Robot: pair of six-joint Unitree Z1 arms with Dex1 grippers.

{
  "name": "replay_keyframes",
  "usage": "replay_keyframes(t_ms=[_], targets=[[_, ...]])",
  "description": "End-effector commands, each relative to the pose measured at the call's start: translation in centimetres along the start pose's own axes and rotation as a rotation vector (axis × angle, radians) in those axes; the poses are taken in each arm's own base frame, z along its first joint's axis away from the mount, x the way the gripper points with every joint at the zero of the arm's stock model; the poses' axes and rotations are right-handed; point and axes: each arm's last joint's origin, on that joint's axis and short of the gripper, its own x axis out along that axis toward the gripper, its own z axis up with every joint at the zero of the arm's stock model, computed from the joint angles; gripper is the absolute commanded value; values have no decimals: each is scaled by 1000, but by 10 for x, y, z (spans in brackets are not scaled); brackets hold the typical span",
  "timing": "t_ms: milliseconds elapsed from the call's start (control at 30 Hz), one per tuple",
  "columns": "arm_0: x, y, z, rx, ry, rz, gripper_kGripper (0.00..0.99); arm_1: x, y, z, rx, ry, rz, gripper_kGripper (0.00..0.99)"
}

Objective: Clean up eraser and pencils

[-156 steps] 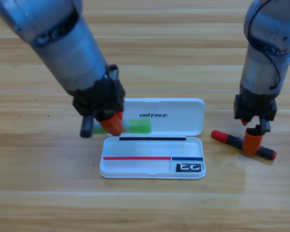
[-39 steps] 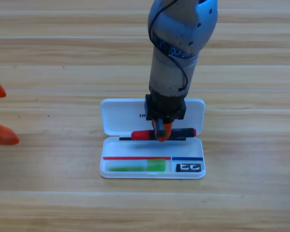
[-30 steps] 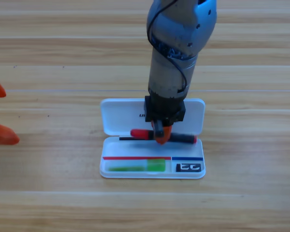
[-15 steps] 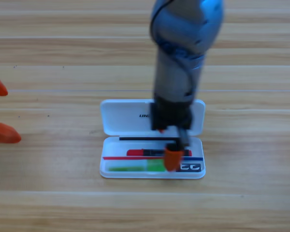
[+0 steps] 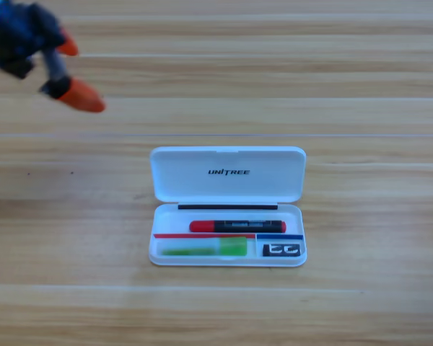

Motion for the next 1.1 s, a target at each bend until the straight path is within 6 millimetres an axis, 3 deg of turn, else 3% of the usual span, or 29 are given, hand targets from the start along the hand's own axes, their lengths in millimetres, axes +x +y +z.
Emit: replay_keyframes(t_ms=[33,167,300,433,533,733,1100], targets=[[80,-1,25,53,44,-105,927,-23,16,-26,27,-219,-100,990],[117,-12,42,98,37,-133,856,-24,30,-32,47,-392,-154,990],[141,-23,54,132,27,-149,747,-12,21,-27,94,-429,-64,990],[152,-33,62,194,8,-160,480,5,9,-19,127,-405,22,990],[157,-39,65,221,-2,-164,365,9,10,-15,120,-395,44,990],[164,-47,68,243,-7,-175,0,14,12,-6,87,-374,67,990],[174,-57,60,245,20,-198,0,25,8,0,80,-338,85,990]])
